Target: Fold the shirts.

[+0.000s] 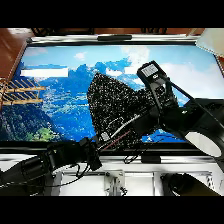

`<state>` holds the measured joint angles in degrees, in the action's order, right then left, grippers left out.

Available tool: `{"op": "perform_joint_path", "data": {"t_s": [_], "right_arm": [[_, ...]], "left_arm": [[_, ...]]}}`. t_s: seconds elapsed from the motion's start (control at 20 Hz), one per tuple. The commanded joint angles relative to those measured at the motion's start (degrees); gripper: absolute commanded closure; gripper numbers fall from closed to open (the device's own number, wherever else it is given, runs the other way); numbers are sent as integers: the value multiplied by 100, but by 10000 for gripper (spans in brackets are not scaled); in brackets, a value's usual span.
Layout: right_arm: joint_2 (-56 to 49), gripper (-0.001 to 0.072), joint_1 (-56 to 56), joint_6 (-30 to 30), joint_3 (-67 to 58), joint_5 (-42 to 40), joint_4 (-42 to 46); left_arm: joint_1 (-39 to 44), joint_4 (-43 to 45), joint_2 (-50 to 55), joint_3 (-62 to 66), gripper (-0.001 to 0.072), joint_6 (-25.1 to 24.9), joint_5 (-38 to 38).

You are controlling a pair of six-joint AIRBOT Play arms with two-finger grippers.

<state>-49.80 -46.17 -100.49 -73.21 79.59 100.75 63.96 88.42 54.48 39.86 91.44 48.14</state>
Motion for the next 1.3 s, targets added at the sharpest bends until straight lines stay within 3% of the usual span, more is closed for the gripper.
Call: {"op": "perform_joint_path", "data": {"t_s": [0.0,0.3,0.4,0.65,0.75,0.85,0.95,1.15,1.2,1.25], "right_arm": [[-2,325,-7,-146,-4,28,-111],[4,322,-7,-151,-7,-39,-474],[48,246,-7,-164,-85,-37,-472],[472,246,0,-540,-879,83,-249],[656,246,0,-699,-1130,487,417],[741,246,146,-686,-1147,1392,1580],[741,246,916,81,-1095,2004,1681],[481,246,3630,1777,-1051,2260,-105],[326,271,4356,2109,-1051,2216,-553],[170,347,4868,2645,-1051,2155,-876]], "left_arm": [[0,24,7,2,659,-79,-59],[-2,22,7,-2,659,-72,-122],[-2,24,7,-2,659,-50,-122],[-2,22,7,-2,659,31,-125],[-2,22,7,-2,659,31,-120],[-2,22,4,0,659,28,-94],[-2,20,2,0,659,15,-87],[-2,22,2,0,659,-341,192],[-2,22,2,0,659,-411,221],[-2,22,2,0,659,-501,229]]}}
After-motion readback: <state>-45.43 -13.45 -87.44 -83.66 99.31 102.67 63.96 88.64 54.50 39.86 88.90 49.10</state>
